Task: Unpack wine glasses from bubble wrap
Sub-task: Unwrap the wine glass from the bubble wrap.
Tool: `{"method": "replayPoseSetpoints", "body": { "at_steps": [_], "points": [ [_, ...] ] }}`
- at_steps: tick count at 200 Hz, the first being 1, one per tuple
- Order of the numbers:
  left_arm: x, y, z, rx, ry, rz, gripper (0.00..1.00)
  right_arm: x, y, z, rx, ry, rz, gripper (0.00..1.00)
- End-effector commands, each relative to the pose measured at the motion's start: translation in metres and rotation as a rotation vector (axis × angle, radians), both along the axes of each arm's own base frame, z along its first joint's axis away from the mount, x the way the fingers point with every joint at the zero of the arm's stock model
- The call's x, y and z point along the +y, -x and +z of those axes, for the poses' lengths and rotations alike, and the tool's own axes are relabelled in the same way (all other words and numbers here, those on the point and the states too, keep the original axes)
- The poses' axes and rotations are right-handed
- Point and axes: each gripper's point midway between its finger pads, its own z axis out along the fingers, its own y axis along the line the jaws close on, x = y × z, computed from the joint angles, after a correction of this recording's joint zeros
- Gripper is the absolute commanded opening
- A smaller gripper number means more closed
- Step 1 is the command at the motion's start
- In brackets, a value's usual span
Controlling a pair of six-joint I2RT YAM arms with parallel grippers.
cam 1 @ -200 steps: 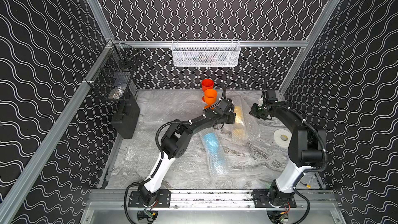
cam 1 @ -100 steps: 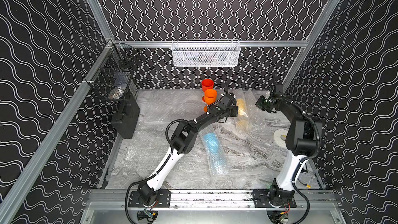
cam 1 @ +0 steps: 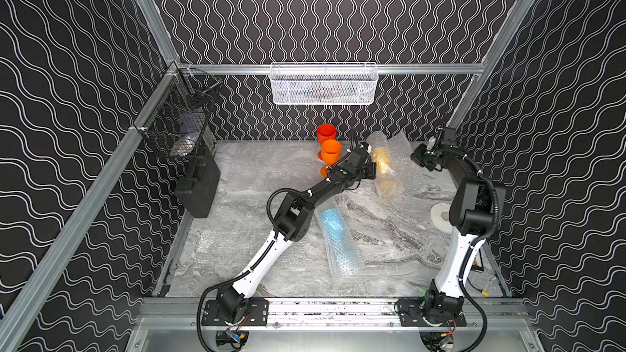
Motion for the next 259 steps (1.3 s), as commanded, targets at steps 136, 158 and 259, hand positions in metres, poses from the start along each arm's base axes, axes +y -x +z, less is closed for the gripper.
{"method": "replayPoseSetpoints", "body": {
  "at_steps": [136,158,259],
  "points": [
    [-0.006,-0.021,0.038,-0.153,0.184,0.071,0.26,-0.038,-0.017,-0.015,-0.018,-0.061,-0.098,0.02],
    [-0.004,-0.016,0.054,-0.169,0.187,0.062,0.36,-0.042,-0.02,-0.014,-0.022,-0.063,-0.102,0.02],
    [0.009,0.018,0.102,-0.172,0.18,-0.001,0.44,-0.092,-0.013,-0.029,-0.015,-0.087,-0.191,0.02]
  ]
}}
